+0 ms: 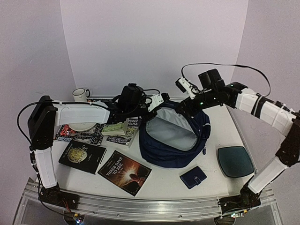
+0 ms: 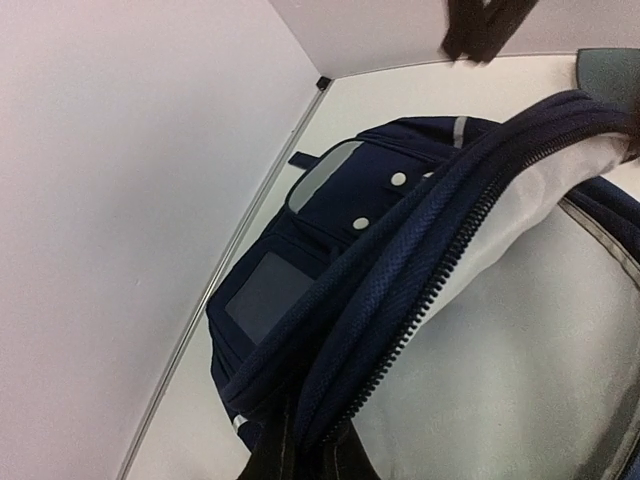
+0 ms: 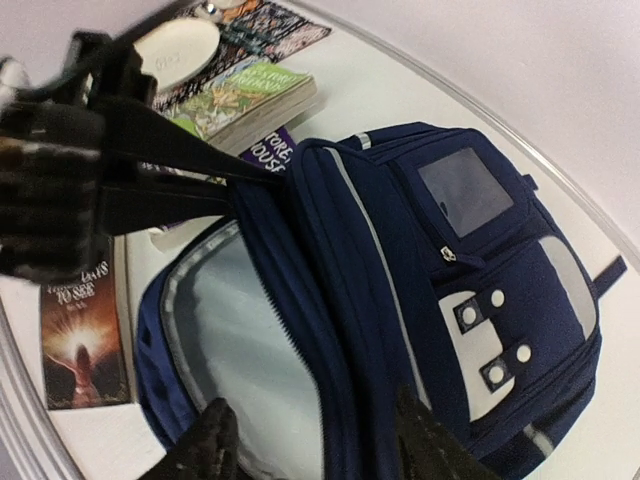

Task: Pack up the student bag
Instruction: Pass from the right arm to the left

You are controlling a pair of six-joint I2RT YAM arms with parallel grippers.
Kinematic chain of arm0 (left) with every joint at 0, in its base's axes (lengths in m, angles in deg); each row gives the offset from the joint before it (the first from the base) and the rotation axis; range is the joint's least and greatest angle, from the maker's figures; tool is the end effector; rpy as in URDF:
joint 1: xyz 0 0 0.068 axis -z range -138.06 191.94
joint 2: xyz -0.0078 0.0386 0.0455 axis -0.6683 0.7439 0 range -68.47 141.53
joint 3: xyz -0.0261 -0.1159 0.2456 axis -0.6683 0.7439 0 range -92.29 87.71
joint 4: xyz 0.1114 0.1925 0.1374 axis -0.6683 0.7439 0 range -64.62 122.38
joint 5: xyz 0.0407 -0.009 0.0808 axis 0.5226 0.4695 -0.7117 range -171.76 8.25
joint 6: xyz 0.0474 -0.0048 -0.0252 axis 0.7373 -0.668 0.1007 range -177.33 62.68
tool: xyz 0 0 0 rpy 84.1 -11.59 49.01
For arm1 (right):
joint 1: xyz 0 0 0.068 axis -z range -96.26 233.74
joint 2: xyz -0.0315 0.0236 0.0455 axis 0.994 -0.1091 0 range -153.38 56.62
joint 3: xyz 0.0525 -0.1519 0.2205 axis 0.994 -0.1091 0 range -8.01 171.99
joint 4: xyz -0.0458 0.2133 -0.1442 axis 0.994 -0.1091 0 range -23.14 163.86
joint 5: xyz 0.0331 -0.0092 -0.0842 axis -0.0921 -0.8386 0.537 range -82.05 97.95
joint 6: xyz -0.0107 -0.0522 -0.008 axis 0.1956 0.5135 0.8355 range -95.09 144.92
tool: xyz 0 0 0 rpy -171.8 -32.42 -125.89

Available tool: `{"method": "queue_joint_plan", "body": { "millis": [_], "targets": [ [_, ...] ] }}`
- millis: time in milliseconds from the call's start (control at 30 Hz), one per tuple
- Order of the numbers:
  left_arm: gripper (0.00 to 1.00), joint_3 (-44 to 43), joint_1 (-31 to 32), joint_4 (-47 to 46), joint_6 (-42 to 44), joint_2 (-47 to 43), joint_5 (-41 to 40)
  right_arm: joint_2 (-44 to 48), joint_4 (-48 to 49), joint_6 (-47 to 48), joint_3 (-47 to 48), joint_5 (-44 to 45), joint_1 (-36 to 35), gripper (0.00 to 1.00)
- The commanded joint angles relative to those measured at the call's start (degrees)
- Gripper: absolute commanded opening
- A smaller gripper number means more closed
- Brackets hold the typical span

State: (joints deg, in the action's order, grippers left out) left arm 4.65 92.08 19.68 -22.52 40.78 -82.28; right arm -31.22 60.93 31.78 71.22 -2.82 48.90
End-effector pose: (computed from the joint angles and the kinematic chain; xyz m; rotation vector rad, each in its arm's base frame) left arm 0.2925 -0.3499 0.2701 1.3000 1.4291 -0.1703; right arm 0.2939 0.2127 0.3600 -0.8190 1.7957 0.5041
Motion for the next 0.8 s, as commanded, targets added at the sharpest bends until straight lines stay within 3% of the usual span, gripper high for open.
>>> {"method": "queue_joint_plan", "body": {
  "millis": [0,200,333,767],
  "targets": [
    [0.0,-7.33,0.3,-3.12,-8.73,0.5,-9.4,8.54,-3.94,-10.86,-2.65,8.32,-0.41,0.69],
    [0.0,-11.43,0.3,-1.35,-14.35,1.86,-15.01,14.87,-15.6,-20.16,-8.55,17.8,-0.41,0.88],
    [0.0,-14.51,0.31,1.33,-17.75,3.52,-16.2,17.72,-21.35,-27.1,-12.82,20.1,-0.41,0.96],
    [0.0,-20.83,0.3,8.59,-27.49,6.85,-20.84,20.79,-25.21,-56.79,-30.29,18.98,-1.53,0.98]
  ]
}}
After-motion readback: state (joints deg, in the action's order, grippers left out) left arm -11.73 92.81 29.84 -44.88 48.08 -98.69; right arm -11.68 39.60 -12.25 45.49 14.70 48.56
